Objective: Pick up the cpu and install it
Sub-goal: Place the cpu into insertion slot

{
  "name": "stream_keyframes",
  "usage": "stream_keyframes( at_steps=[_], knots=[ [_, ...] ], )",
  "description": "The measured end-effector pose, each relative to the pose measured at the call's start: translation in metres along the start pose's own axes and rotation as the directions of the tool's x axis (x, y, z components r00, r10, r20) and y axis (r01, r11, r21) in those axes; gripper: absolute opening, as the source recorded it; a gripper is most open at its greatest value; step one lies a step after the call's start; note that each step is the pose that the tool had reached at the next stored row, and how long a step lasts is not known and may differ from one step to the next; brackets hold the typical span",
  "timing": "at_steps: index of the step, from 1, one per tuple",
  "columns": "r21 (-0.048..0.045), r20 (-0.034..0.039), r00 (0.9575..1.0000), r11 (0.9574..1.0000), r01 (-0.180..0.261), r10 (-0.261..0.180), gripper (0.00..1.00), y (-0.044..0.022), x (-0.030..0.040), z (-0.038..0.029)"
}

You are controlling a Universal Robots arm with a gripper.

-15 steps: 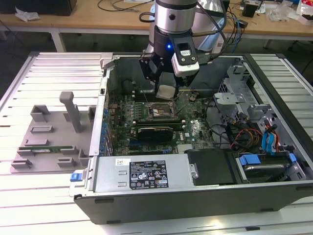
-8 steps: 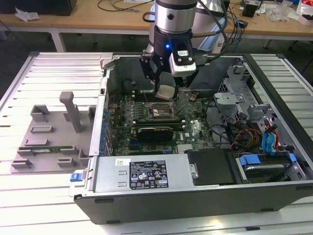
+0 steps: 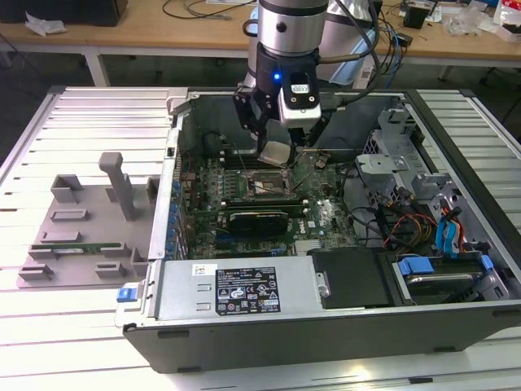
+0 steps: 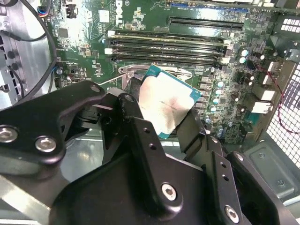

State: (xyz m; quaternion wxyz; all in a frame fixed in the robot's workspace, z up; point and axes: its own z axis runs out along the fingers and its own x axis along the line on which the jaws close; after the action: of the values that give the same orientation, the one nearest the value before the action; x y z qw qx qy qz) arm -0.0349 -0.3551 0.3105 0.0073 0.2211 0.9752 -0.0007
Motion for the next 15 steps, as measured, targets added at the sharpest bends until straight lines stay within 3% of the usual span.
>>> stream_keyframes(
  at_steps=[15],
  knots=[
    [0.0005, 0.0000, 0.9995, 0.9995, -0.031, 0.031, 0.55, 0.0000, 0.0000, 0.0001]
  ],
)
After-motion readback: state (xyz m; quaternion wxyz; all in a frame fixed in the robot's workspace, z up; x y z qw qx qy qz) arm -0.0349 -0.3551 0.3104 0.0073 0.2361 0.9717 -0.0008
